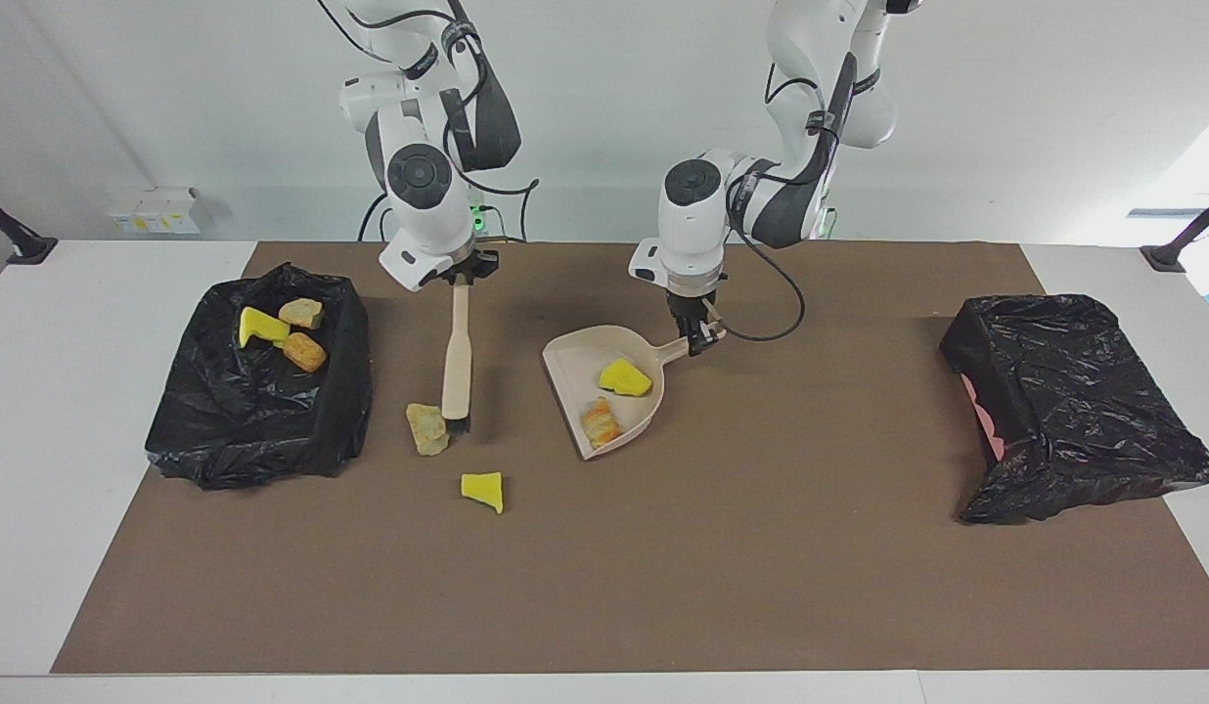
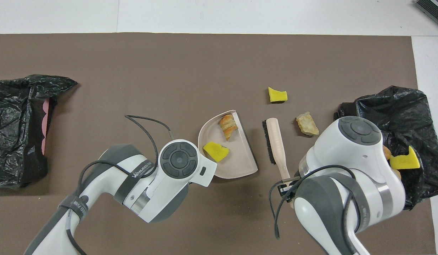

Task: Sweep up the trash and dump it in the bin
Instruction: 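Sweep the crumbs toward the dustpan with the brush in the right gripper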

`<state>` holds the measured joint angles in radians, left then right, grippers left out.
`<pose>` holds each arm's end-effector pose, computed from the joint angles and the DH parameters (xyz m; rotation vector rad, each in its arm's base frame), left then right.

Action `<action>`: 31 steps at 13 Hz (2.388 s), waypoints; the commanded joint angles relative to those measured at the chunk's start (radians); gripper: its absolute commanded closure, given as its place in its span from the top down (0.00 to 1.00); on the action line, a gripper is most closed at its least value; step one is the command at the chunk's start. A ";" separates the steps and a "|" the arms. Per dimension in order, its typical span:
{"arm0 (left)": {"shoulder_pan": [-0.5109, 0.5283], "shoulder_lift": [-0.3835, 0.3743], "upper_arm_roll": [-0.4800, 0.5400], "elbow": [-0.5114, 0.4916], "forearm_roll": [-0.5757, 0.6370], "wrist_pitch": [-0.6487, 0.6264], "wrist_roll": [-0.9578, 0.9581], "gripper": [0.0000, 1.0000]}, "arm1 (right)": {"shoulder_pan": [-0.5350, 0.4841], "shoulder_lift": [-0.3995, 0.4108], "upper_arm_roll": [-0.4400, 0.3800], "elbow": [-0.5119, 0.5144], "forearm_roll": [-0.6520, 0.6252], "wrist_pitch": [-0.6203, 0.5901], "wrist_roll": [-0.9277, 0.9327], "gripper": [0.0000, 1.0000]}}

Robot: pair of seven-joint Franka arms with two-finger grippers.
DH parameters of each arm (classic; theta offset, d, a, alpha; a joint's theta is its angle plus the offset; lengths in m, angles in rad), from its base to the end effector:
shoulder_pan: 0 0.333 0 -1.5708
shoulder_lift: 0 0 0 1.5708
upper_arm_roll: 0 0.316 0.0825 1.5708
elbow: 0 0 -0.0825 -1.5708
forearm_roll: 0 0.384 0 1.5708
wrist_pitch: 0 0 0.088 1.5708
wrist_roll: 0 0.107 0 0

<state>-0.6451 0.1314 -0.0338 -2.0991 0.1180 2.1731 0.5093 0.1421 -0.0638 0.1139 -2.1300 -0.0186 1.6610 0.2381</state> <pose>0.4381 -0.3473 0.3537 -2.4627 1.7913 0.0750 0.4627 0.1197 0.4105 2.9622 0.0321 -0.5815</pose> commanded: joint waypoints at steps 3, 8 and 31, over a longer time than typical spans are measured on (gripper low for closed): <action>0.009 -0.016 0.000 -0.032 0.015 0.048 -0.077 0.00 | -0.059 0.068 0.012 0.007 -0.191 0.083 0.026 0.00; -0.004 -0.018 0.000 -0.012 0.015 -0.039 -0.213 0.00 | -0.117 0.113 0.013 -0.021 -0.258 0.157 -0.028 0.00; 0.008 -0.007 0.002 0.013 0.014 -0.065 0.046 0.00 | -0.048 0.108 0.009 0.067 0.470 -0.006 -0.570 0.00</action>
<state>-0.6462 0.1341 -0.0354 -2.0825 0.1212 2.1210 0.5484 0.1100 0.0585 0.1199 -2.1067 0.4218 1.7099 -0.3272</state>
